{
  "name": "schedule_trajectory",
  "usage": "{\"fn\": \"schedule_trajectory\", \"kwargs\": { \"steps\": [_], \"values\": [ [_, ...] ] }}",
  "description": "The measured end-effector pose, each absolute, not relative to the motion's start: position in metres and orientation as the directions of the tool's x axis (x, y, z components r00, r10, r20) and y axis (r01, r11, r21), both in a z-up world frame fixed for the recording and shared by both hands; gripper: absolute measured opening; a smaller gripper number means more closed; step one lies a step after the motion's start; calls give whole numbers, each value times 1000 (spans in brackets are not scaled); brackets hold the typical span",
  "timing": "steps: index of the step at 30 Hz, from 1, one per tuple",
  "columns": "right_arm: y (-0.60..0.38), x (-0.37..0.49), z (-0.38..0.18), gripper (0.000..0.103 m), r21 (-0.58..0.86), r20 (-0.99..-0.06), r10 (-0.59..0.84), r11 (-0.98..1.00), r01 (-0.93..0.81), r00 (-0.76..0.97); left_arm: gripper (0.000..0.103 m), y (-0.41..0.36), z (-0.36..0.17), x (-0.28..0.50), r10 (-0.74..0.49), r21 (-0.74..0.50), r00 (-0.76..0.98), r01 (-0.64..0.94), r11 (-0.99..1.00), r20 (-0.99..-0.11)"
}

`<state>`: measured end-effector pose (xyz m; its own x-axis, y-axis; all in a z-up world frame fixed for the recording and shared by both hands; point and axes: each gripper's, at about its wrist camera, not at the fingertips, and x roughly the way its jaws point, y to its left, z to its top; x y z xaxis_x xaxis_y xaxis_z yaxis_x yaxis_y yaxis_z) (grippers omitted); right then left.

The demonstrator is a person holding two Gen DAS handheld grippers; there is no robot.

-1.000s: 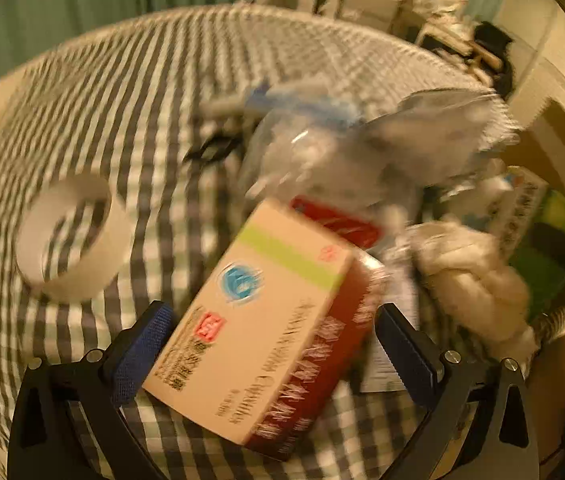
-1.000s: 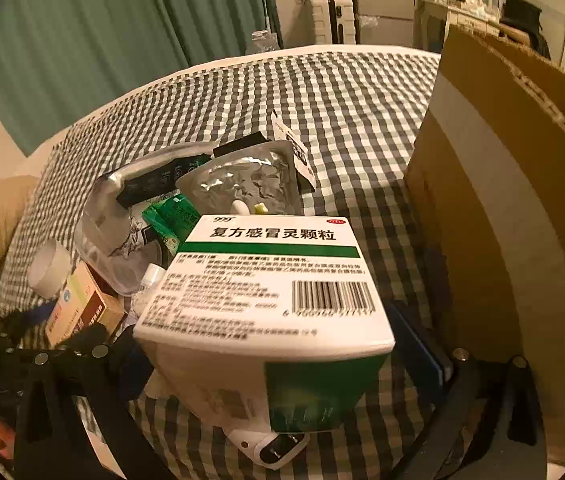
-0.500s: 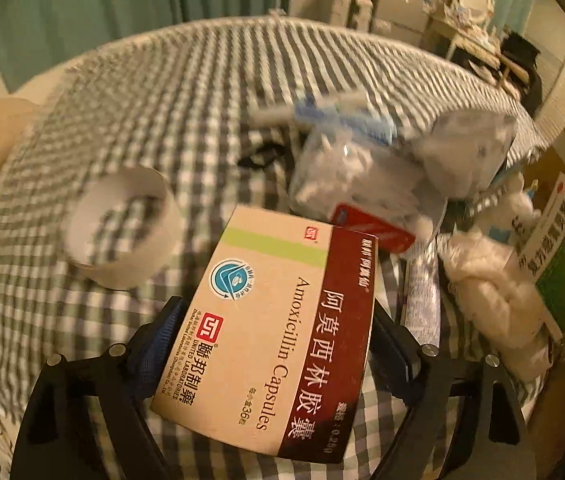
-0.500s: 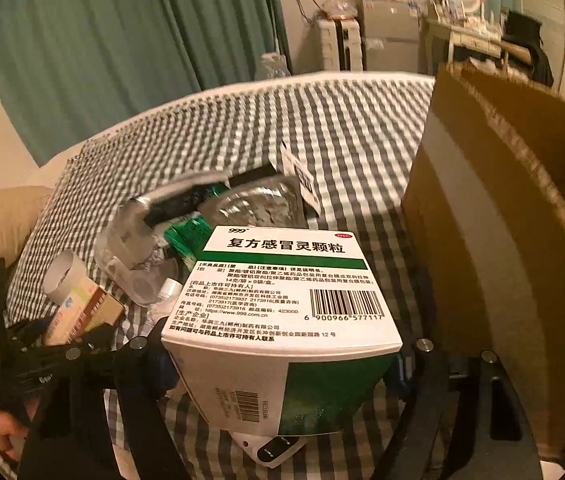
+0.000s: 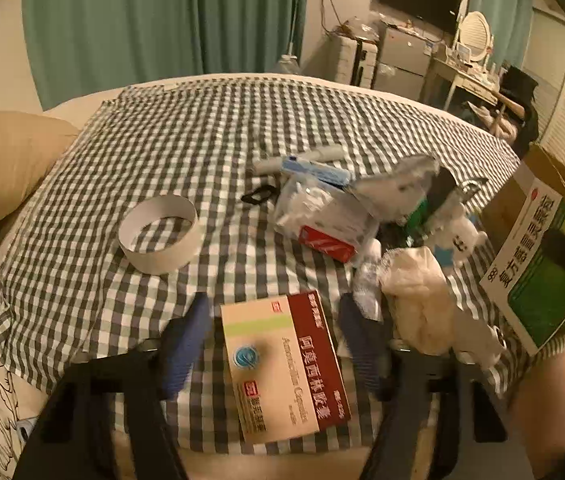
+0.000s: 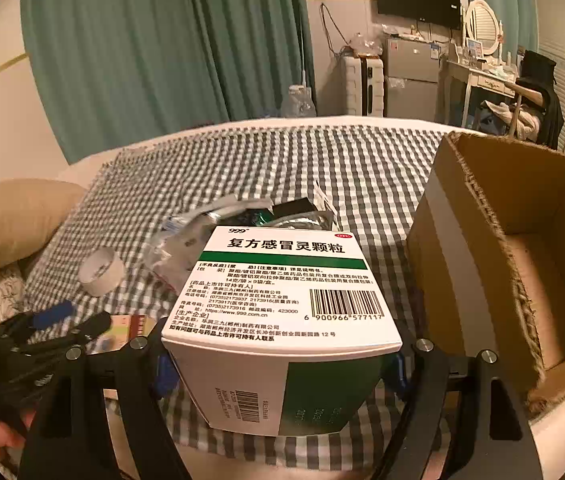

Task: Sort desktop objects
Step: 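Carry both boxes into the cardboard box and open both tools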

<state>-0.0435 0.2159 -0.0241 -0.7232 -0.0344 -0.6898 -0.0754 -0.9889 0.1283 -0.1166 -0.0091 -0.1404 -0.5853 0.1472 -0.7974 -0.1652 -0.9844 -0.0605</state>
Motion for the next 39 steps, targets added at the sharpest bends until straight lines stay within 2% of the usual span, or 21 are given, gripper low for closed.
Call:
{"fn": "schedule_trajectory", "kwargs": {
  "steps": [3,5,6,7,10,16,18,19,24,25,26,27,28,31,35,39],
  "values": [
    [218,-32,-17,77,126,-672,-28,-989,-76,-740,64,-10,-147,-111,162,-89,-548,-157,-984,-821],
    [221,-28,-13,77,132,-664,-27,-988,-82,-748,76,-12,-153,-111,167,-101,-525,-151,-983,-834],
    [223,-27,-12,78,138,-662,-28,-987,-86,-749,87,-12,-154,-111,159,-96,-521,-145,-985,-839],
    [225,-27,-11,78,145,-661,-30,-985,-89,-750,92,-11,-155,-110,147,-84,-520,-142,-986,-841],
    [229,-27,-10,78,153,-657,-26,-983,-100,-754,93,-7,-160,-111,146,-72,-502,-164,-984,-852],
    [230,-30,-16,78,173,-665,-38,-979,-104,-746,97,1,-194,-128,52,1,-358,-148,-989,-932],
    [232,-32,-17,78,177,-666,-42,-979,-104,-744,98,2,-203,-133,75,-29,-317,-147,-989,-945],
    [232,-33,-17,78,179,-666,-43,-978,-104,-744,103,1,-205,-135,83,-42,-310,-135,-990,-947],
    [234,-33,-19,78,183,-670,-48,-978,-102,-741,103,-4,-225,-141,158,-148,-227,-58,-987,-961],
    [234,-33,-19,78,182,-669,-47,-978,-102,-742,98,-1,-225,-140,143,-130,-231,-68,-989,-962],
    [234,-31,-19,78,181,-666,-46,-978,-102,-744,89,4,-222,-137,139,-118,-250,-95,-988,-958],
    [234,-31,-17,78,182,-663,-46,-978,-101,-747,55,11,-215,-133,170,-136,-269,-142,-980,-948],
    [235,-30,-16,78,183,-662,-47,-978,-100,-748,32,15,-211,-129,195,-151,-278,-173,-973,-941],
    [236,-25,-14,78,188,-655,-57,-978,-89,-754,32,25,-195,-112,170,-96,-358,-215,-972,-918],
    [242,-12,1,77,207,-623,-80,-976,-65,-778,32,24,-144,-78,246,-131,-532,-245,-961,-810],
    [260,1,31,77,222,-569,-68,-972,-73,-819,32,52,-91,-55,319,-132,-579,-342,-930,-750]
  ]
}}
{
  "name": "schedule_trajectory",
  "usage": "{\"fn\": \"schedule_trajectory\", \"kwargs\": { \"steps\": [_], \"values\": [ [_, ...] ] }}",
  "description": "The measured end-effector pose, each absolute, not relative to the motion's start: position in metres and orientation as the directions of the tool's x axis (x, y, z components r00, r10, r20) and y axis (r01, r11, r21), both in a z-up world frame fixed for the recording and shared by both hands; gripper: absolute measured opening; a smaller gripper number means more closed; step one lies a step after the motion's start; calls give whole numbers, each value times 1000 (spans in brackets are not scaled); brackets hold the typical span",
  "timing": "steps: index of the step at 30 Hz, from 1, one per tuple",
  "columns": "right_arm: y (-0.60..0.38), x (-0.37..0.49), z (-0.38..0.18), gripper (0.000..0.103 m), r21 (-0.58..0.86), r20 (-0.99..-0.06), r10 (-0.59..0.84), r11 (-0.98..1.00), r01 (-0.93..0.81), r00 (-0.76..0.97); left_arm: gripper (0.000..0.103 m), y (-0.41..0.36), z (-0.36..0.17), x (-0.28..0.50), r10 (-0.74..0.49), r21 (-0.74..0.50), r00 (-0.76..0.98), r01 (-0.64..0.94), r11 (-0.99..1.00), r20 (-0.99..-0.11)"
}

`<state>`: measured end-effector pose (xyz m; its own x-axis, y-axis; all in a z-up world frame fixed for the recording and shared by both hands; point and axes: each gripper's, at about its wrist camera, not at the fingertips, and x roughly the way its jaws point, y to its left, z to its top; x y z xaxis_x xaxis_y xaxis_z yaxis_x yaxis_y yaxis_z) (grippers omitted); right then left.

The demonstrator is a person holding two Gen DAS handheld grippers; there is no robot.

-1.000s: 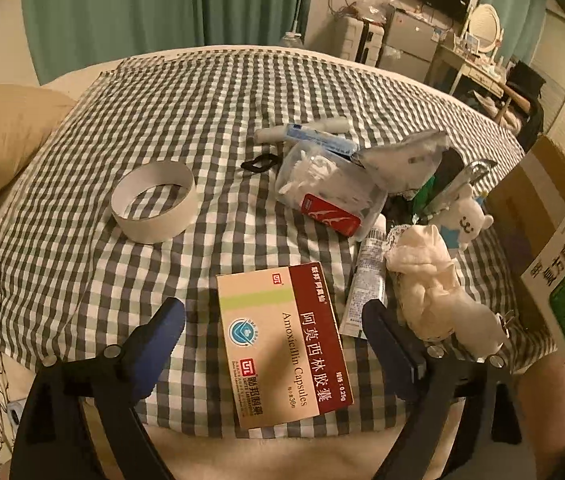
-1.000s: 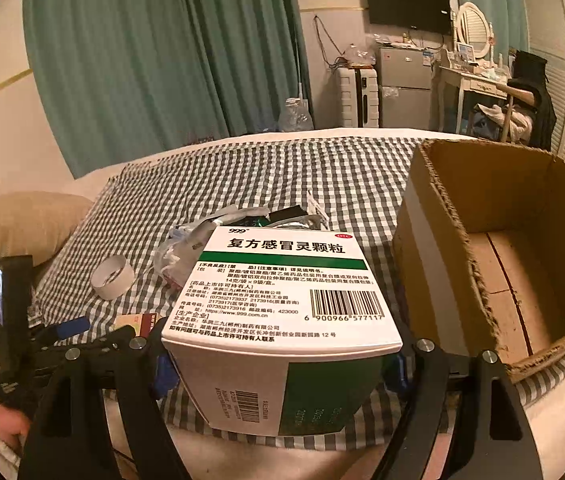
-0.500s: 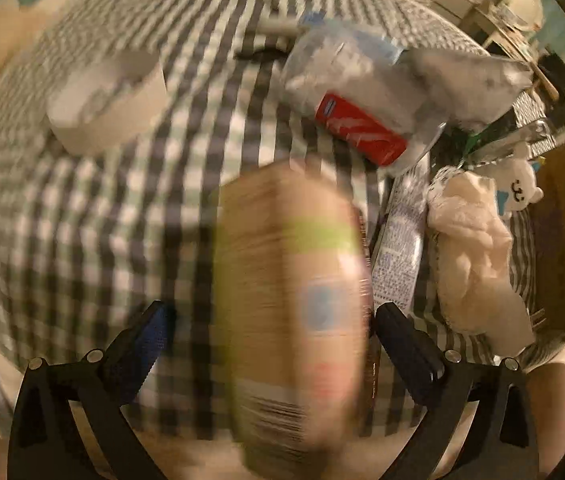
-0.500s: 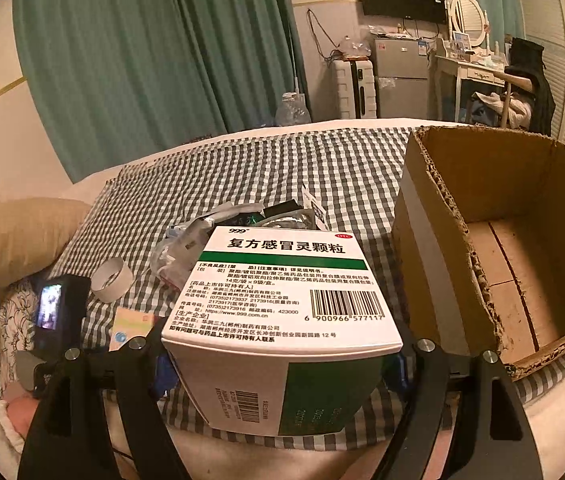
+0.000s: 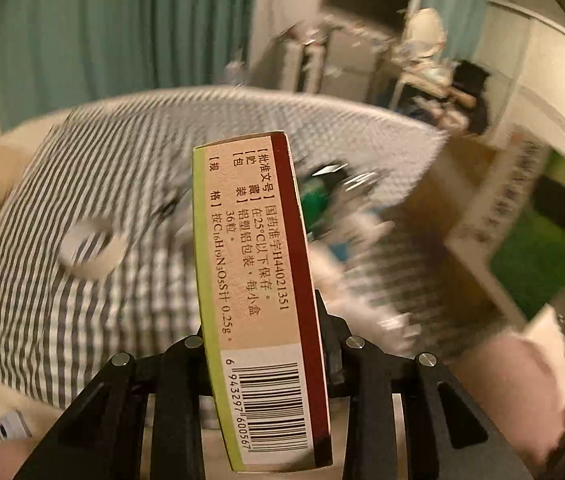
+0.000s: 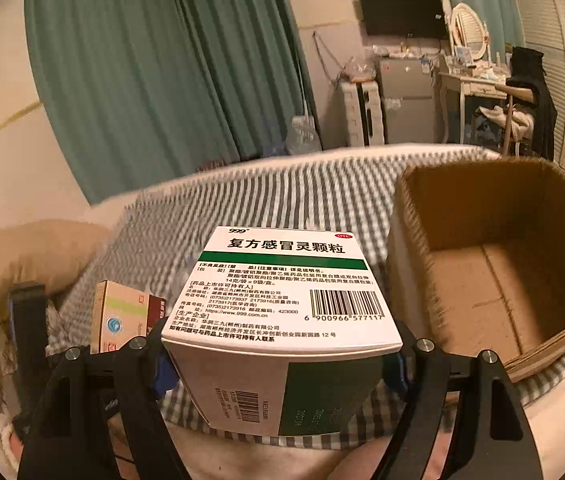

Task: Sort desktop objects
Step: 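Carry both boxes into the cardboard box and open both tools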

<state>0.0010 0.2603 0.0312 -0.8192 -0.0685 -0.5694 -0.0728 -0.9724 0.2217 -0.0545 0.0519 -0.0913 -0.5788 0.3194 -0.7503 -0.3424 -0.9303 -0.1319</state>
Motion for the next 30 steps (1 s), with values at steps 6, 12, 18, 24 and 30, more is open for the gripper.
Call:
{"fn": "schedule_trajectory", "kwargs": {
  "steps": [6,12,18,24,30],
  "values": [
    [310,8,64,77,218,-550,-39,-971,-98,-835,32,133,-32,-54,468,-204,-528,-481,-853,-709],
    [373,8,70,77,173,-577,81,-960,-219,-813,32,221,-5,-60,569,-255,-453,-583,-772,-686],
    [431,3,70,78,165,-595,150,-939,-303,-789,32,289,-9,-71,577,-236,-405,-635,-736,-709],
    [471,1,60,92,189,-606,177,-915,-356,-776,74,326,-31,-70,561,-231,-391,-631,-740,-729],
    [478,6,60,96,187,-602,199,-906,-379,-773,97,317,-29,-67,483,-112,-490,-609,-786,-725]
  ]
}}
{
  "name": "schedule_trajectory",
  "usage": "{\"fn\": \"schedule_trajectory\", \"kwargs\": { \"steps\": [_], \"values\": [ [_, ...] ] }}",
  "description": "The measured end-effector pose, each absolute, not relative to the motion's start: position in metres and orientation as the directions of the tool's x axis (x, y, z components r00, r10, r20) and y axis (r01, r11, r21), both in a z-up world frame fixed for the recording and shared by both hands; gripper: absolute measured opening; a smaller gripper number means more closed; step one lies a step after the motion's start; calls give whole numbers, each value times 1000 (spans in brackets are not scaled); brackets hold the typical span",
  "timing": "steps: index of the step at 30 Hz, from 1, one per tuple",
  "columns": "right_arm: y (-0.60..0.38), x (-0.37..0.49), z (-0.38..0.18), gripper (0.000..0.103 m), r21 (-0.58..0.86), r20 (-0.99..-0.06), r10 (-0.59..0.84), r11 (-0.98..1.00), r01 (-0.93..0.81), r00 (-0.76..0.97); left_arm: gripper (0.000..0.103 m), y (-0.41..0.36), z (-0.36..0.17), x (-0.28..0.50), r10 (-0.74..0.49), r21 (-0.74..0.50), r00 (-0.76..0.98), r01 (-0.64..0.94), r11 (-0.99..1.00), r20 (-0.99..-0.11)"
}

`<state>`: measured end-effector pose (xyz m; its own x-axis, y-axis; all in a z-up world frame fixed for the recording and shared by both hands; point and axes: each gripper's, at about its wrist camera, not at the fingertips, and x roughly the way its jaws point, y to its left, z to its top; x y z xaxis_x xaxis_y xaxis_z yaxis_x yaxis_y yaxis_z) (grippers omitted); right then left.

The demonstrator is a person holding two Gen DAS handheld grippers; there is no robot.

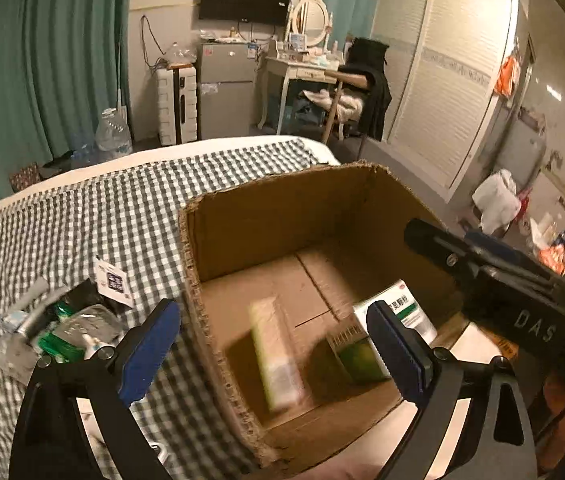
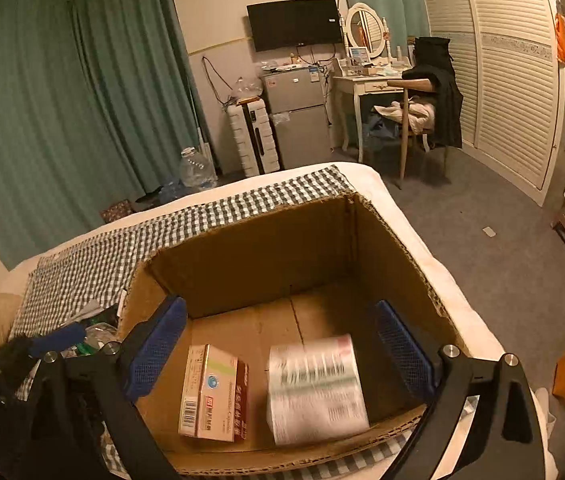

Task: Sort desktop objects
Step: 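Carry both boxes into the cardboard box and open both tools, then move both tools back over the pile on the bed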

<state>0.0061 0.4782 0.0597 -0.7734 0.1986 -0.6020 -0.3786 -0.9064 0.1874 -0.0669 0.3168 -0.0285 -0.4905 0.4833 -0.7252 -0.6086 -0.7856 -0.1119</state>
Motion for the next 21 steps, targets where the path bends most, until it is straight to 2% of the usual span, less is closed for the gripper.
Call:
{"fn": "schedule_trajectory", "kwargs": {
  "steps": [6,12,18,21],
  "values": [
    [452,21,82,96,189,-568,184,-920,-344,-802,97,267,-3,-60,430,-71,-593,-531,-844,-681],
    [400,31,116,96,180,-511,123,-952,-246,-851,100,185,32,-47,303,29,-706,-416,-909,-640],
    [318,29,141,96,149,-461,31,-983,-112,-887,103,92,68,-42,183,48,-779,-264,-963,-600],
    [284,21,137,96,155,-458,-14,-986,-64,-889,103,52,67,-43,130,33,-795,-185,-982,-592]
  ]
}}
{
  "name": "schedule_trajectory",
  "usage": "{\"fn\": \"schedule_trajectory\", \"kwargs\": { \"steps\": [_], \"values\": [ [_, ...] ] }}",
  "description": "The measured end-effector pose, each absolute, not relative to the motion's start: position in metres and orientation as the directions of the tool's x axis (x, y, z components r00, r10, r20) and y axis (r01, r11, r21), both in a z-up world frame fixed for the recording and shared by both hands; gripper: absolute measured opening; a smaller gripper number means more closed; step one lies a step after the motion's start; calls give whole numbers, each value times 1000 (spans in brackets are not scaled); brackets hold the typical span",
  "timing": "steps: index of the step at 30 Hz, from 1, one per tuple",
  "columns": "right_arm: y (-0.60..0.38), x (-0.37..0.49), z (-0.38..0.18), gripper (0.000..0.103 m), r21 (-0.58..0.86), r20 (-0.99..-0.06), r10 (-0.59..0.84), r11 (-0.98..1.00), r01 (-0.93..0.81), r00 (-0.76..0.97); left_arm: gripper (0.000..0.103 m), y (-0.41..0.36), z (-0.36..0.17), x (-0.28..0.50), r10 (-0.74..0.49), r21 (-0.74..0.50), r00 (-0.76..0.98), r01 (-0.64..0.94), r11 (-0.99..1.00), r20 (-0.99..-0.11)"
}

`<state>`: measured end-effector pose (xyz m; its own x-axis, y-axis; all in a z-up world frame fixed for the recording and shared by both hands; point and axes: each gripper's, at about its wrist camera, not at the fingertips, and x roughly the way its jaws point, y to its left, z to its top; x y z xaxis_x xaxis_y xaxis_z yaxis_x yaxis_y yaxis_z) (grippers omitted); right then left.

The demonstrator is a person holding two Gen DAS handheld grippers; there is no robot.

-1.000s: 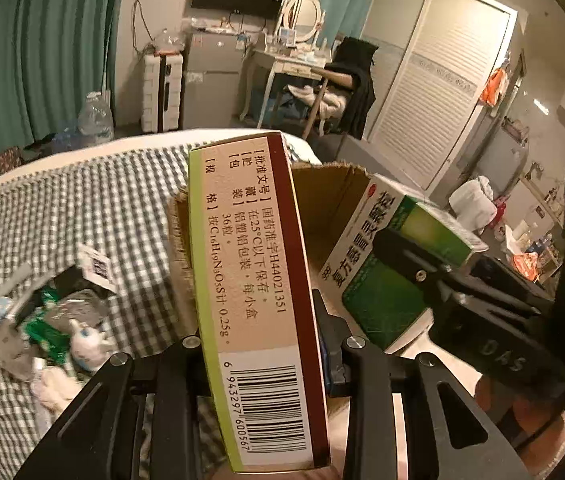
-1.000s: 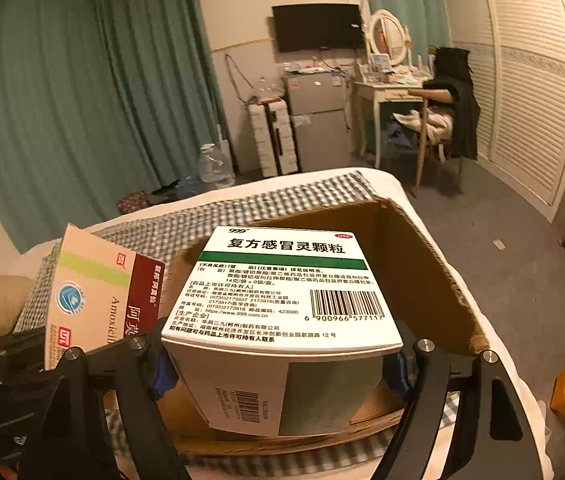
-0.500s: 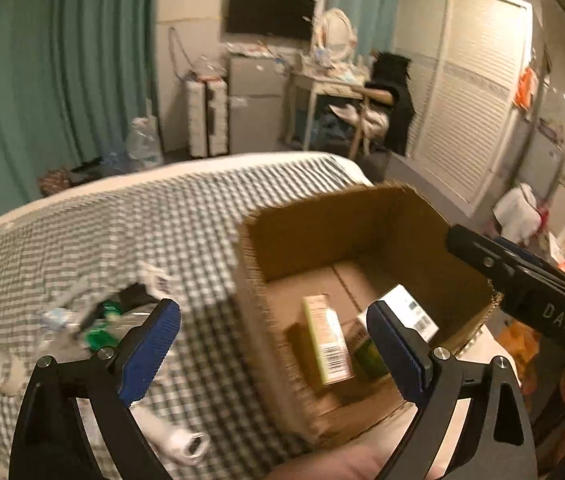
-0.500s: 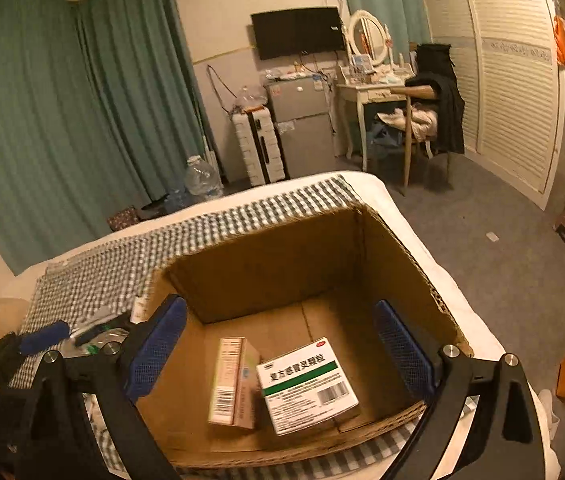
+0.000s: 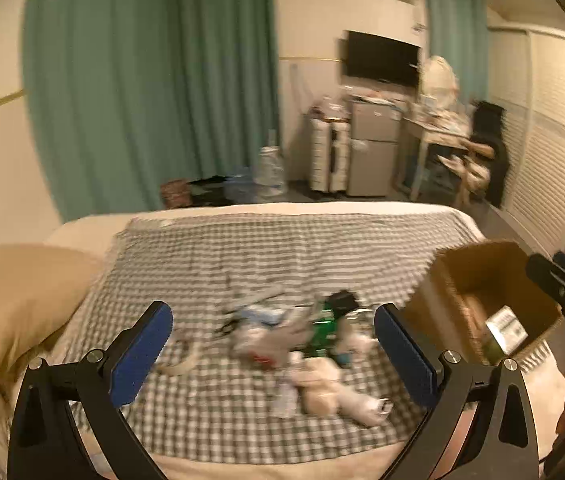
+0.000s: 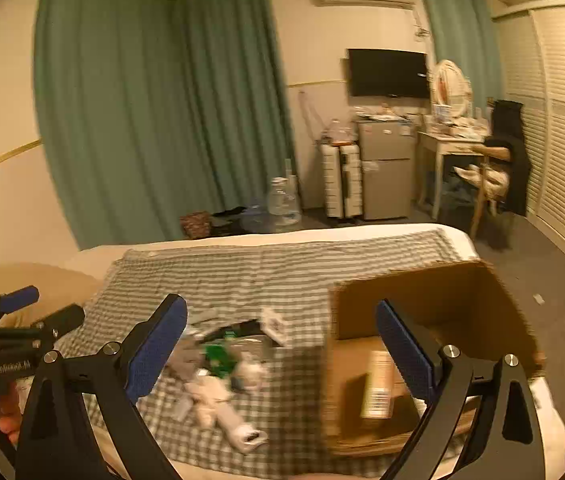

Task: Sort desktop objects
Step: 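Move both tools back over the pile on the bed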

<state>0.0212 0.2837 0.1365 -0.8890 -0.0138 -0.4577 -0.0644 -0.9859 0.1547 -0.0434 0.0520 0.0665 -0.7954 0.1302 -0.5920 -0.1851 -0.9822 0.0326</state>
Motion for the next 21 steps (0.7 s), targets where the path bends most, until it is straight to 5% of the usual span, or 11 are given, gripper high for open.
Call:
{"fn": "schedule_trajectory", "kwargs": {
  "steps": [13,21],
  "values": [
    [198,-32,6,96,54,-635,-59,-998,31,-770,103,-35,-70,-76,-20,25,-756,5,-1000,-655],
    [186,-69,-36,96,36,-702,-75,-997,70,-709,103,-64,-111,-109,-1,-75,-730,72,-995,-684]
  ]
}}
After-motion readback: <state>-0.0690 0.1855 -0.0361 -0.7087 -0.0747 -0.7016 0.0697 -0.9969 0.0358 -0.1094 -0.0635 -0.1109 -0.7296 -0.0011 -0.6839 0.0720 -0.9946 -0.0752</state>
